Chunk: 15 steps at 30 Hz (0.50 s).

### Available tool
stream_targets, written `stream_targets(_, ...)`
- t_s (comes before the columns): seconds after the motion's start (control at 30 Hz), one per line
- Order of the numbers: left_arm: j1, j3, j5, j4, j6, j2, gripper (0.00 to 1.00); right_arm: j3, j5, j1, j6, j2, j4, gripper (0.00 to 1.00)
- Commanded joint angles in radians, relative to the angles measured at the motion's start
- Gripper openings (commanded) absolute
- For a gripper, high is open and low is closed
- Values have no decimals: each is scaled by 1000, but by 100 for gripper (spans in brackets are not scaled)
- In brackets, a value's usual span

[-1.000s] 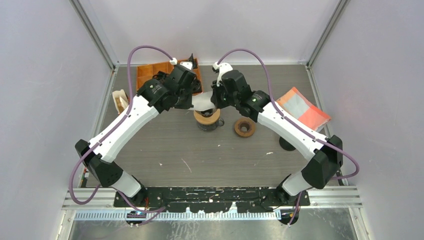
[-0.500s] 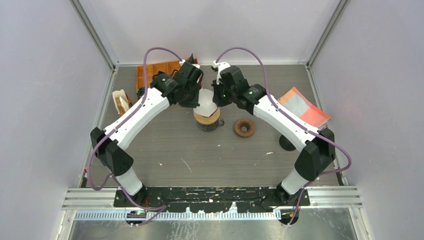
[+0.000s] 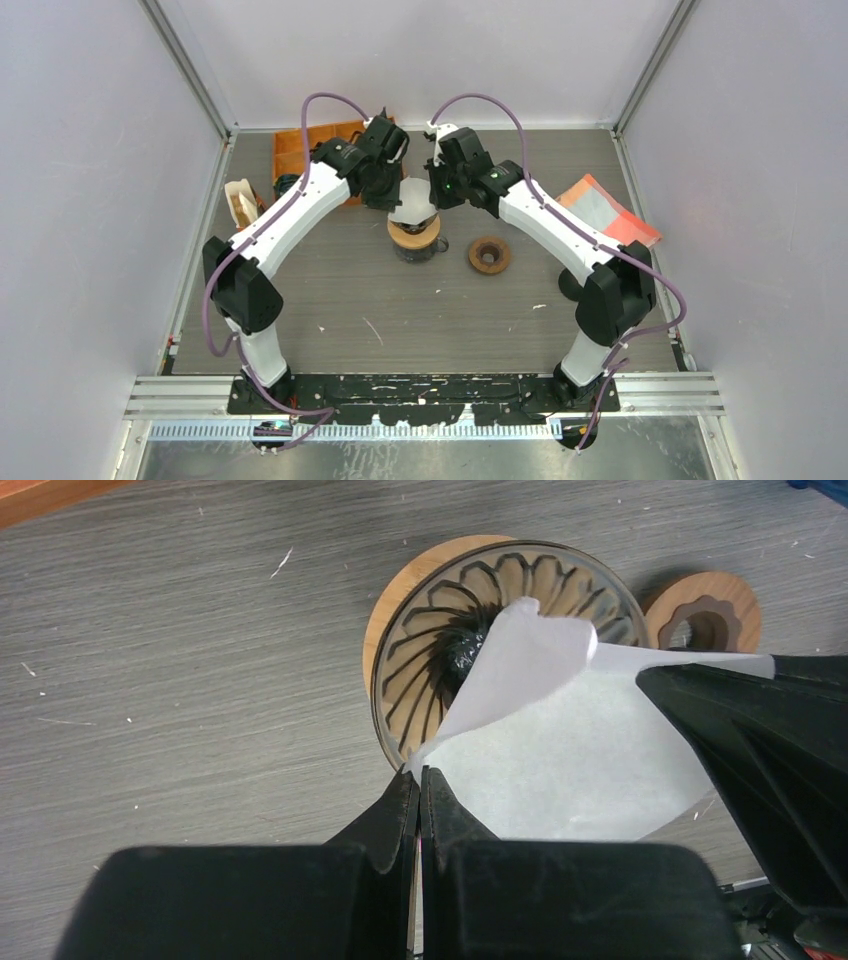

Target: Place the coffee filter in the dripper

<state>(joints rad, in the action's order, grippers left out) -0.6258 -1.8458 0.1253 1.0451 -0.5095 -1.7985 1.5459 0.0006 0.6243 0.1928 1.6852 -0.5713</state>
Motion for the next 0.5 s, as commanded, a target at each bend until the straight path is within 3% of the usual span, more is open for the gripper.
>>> stream_targets(0.0, 22, -61, -20, -3, 32, -23, 0, 54, -8, -12, -15, 17, 9, 4)
stream_targets(0.47, 33, -104, -33, 24, 66, -54, 1, 76, -27, -17, -20, 32, 10, 19)
